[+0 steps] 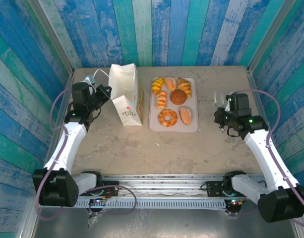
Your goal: Place the fake bread into the paper bag
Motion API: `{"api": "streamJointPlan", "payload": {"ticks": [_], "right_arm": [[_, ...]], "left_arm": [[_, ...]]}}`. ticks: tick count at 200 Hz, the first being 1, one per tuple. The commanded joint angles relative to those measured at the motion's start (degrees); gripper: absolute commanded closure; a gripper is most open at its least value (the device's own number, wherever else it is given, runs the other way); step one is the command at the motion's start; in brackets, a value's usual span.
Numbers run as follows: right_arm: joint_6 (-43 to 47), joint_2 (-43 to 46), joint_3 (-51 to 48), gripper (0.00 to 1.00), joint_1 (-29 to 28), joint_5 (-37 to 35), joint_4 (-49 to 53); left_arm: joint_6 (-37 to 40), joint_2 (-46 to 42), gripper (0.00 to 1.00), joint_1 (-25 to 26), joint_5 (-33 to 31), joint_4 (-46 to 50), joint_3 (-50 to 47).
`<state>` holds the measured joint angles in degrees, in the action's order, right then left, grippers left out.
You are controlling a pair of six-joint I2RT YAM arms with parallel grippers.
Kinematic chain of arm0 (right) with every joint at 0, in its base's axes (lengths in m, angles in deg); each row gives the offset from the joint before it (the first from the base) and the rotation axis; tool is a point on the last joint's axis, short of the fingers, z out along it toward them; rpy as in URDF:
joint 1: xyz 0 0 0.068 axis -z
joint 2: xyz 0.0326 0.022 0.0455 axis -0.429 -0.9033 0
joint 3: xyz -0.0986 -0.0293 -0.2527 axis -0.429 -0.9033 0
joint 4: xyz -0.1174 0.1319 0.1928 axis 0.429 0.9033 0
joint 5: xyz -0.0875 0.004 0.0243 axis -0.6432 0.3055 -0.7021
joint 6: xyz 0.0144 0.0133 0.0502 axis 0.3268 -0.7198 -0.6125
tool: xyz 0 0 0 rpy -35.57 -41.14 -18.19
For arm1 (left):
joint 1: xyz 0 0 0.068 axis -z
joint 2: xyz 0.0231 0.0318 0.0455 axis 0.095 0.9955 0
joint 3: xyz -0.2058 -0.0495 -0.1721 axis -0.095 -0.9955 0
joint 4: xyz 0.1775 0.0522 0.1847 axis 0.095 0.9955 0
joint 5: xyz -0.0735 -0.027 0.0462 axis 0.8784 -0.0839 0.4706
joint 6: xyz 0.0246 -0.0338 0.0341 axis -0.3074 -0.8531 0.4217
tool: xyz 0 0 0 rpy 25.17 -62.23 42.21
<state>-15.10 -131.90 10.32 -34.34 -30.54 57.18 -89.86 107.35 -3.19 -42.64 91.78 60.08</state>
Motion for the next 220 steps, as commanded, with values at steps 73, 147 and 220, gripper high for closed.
{"api": "streamJointPlan", "payload": {"ticks": [73,147,220], "right_arm": [[12.67,-4.59,6.74,0.59,0.21,7.64,3.01],[15.0,-9.74,9.97,0.53,-4.93,9.74,14.64],[13.16,-17.13,12.31,0.51,-9.74,11.6,15.54]], "left_arm": [[10.7,-3.56,0.28,0.24,-0.25,9.89,8.2],[17.55,-17.61,0.02,0.2,-15.69,8.61,0.36],[18.79,-21.31,0.06,0.19,-20.79,8.63,-2.83]]}}
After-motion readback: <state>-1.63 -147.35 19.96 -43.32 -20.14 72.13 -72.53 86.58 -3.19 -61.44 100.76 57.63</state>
